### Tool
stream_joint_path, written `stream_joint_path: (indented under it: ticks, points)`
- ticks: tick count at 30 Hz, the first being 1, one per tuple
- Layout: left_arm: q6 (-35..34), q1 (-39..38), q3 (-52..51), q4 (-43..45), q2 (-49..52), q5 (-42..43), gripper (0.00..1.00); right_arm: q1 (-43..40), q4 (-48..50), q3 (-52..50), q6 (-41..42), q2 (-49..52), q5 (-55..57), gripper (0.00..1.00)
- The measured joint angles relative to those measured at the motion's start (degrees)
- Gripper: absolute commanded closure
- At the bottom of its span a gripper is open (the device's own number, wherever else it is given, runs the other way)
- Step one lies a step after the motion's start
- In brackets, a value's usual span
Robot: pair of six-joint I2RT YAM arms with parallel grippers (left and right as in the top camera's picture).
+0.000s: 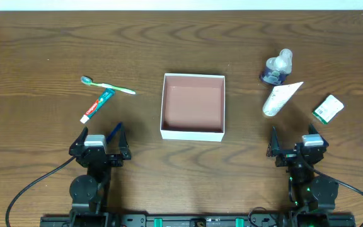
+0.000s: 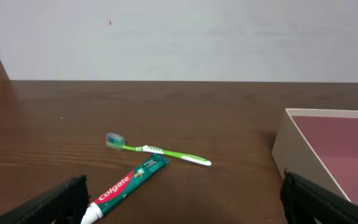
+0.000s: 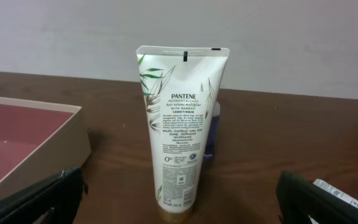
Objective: Pack container
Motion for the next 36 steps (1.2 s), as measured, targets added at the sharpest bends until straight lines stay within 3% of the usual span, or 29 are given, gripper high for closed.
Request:
stream_joint_path:
  ticks: [36]
  points:
    - [0.0, 0.0, 0.0, 0.0, 0.0, 0.0, 0.02, 0.0, -0.24, 0.0, -3.32, 0.0, 5.68, 0.01]
